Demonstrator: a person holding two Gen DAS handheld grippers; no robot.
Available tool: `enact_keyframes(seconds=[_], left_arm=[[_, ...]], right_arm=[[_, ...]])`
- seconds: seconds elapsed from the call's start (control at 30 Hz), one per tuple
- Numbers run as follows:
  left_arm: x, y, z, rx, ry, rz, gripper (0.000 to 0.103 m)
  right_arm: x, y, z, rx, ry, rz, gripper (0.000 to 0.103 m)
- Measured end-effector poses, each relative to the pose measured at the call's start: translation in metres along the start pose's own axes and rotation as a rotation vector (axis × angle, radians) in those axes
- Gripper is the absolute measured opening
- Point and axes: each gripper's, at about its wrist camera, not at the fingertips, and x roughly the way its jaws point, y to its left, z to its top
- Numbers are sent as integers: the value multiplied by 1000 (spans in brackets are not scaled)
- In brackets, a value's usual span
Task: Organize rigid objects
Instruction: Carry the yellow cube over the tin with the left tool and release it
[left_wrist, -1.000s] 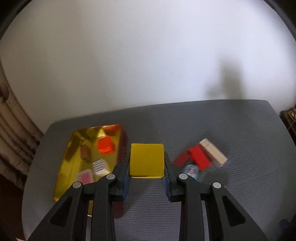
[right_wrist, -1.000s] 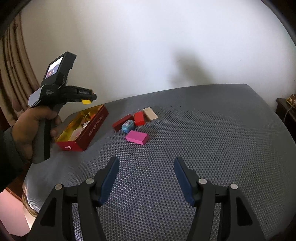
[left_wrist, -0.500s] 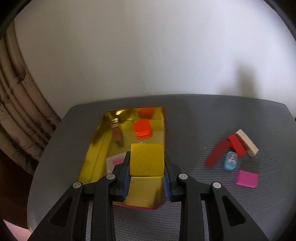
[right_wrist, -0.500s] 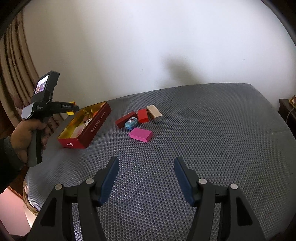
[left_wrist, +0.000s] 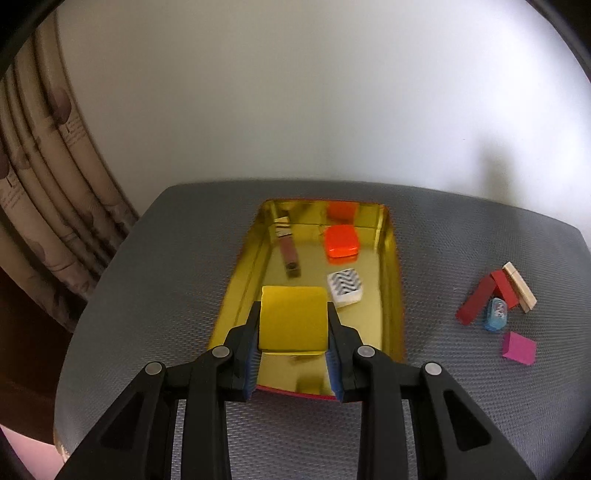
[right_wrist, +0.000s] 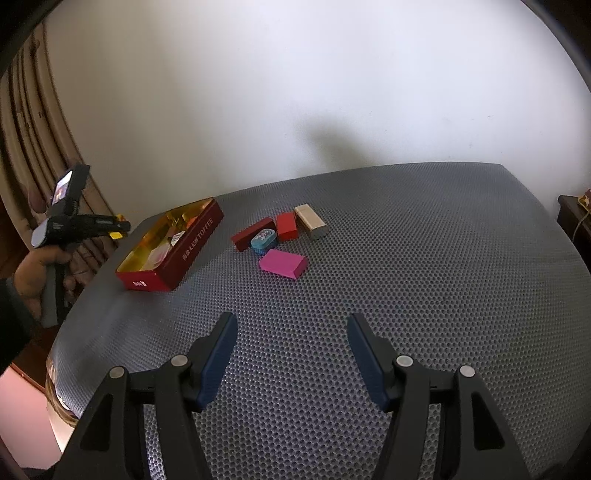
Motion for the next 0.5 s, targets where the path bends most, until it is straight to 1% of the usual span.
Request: enact_keyframes(seconds=[0.2, 0.37, 0.43, 0.47, 0.5], left_arm=[[10, 24, 0, -27, 34, -2, 27], [37, 29, -2, -37, 85, 1, 27], [50, 29, -4, -47, 117, 7, 27], [60, 29, -5, -61, 151, 17, 27], [66, 30, -6, -62, 167, 26, 27]], right_arm=[[4, -5, 2, 14, 4, 1, 63], [10, -13, 0, 37, 21, -8, 63], [11, -16, -1, 44, 25, -12, 63], [12, -18, -1, 48, 28, -13, 63], [13, -19, -1, 52, 32, -15, 63]])
